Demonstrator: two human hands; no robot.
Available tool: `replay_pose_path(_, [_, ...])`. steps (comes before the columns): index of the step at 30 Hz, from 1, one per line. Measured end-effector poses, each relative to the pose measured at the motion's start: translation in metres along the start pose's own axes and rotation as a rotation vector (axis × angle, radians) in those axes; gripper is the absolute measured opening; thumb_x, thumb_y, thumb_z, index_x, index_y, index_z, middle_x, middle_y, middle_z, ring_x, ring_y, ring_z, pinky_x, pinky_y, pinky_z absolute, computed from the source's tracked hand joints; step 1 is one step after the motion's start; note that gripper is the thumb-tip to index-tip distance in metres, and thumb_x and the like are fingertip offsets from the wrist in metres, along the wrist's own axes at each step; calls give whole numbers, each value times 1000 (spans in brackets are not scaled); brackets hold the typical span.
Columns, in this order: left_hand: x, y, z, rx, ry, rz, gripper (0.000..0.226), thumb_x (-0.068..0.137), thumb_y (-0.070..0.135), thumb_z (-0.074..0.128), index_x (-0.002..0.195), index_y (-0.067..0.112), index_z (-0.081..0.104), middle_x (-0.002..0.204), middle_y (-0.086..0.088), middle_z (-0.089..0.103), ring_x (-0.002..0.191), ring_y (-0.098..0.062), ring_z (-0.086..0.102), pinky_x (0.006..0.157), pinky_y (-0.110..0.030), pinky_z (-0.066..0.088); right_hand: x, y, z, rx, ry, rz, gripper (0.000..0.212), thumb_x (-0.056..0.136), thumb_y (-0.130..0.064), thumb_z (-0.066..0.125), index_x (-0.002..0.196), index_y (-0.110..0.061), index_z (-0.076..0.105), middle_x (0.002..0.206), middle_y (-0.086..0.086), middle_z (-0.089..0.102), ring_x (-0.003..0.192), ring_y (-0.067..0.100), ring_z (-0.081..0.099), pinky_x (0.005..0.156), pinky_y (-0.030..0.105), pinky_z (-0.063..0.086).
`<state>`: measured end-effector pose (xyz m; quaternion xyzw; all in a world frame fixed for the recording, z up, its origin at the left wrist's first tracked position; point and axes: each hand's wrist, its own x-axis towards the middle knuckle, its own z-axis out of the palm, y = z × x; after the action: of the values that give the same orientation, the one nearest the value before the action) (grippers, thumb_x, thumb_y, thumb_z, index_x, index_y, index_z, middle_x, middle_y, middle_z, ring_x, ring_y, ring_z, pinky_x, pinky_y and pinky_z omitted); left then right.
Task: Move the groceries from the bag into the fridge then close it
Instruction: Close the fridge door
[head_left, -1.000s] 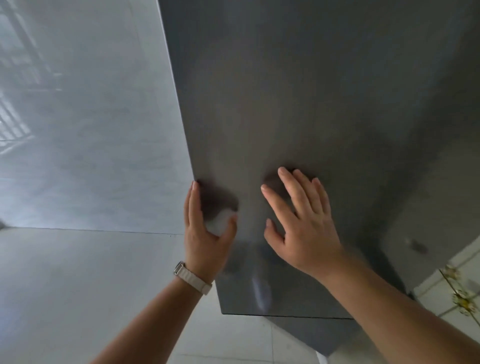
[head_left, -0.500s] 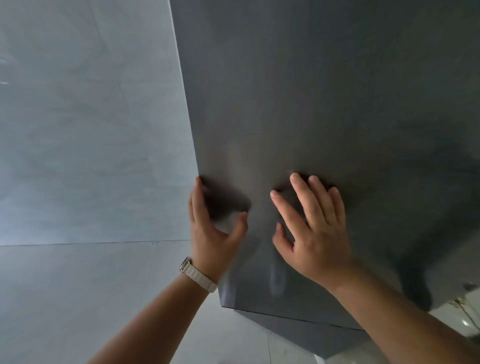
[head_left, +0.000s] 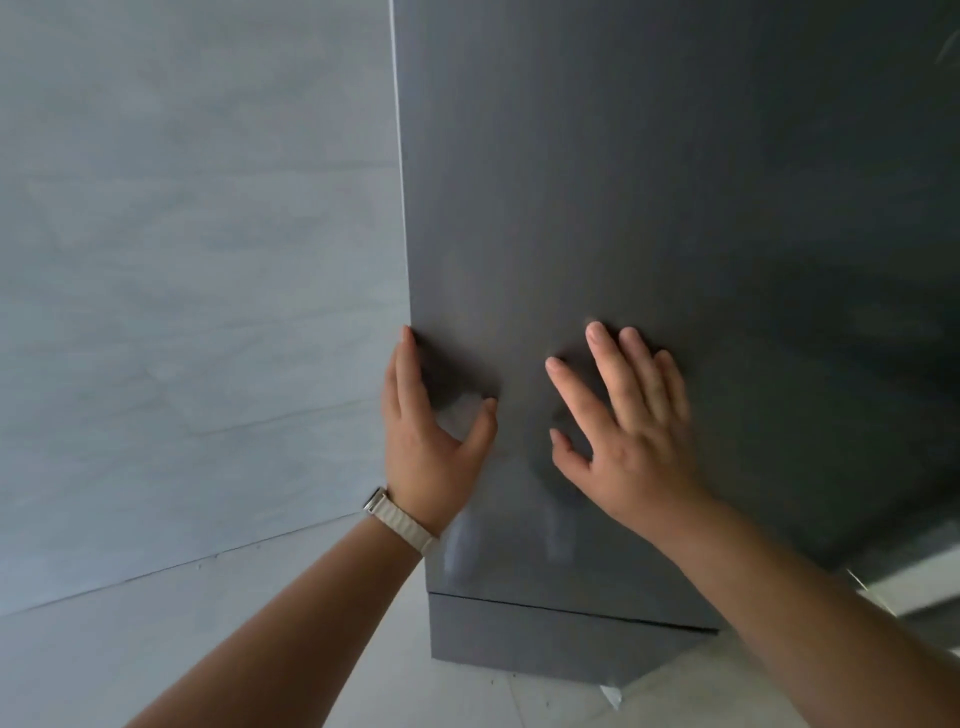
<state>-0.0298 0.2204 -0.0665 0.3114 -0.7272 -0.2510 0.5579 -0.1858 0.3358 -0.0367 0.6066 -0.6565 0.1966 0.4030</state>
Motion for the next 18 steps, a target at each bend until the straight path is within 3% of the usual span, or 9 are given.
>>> replay_pose_path(4, [7,-10,7,2,-17,27,93,78,35,70,150,17,13,140,-23,41,127,-37,45,105,-41,41,2,0,12,-82,28,17,61,82,-30,66,140,-23,47,153,10,28,144,30,22,117,45,15])
replay_pose_path(8, [7,-15,10,-10,-29,43,92,80,34,69,150,16,12,143,-23,38,130,-37,42,103,-53,41,1,-3,18,-131,49,25,64,81,-32,66,140,-26,44,152,11,29,144,31,22,118,46,16])
replay_pose_path(11, [8,-17,8,-27,-34,54,92,81,32,70,150,13,13,144,-22,37,131,-31,41,104,-50,42,1,-3,19,-166,36,21,66,80,-33,67,141,-26,42,152,12,28,144,32,22,117,47,17])
replay_pose_path(18, [11,-24,-11,-35,-174,137,88,86,30,67,150,6,12,146,-26,33,137,-38,37,107,-52,40,4,-12,7,-163,-25,53,63,82,-30,68,140,-21,46,152,15,26,143,36,23,117,51,19])
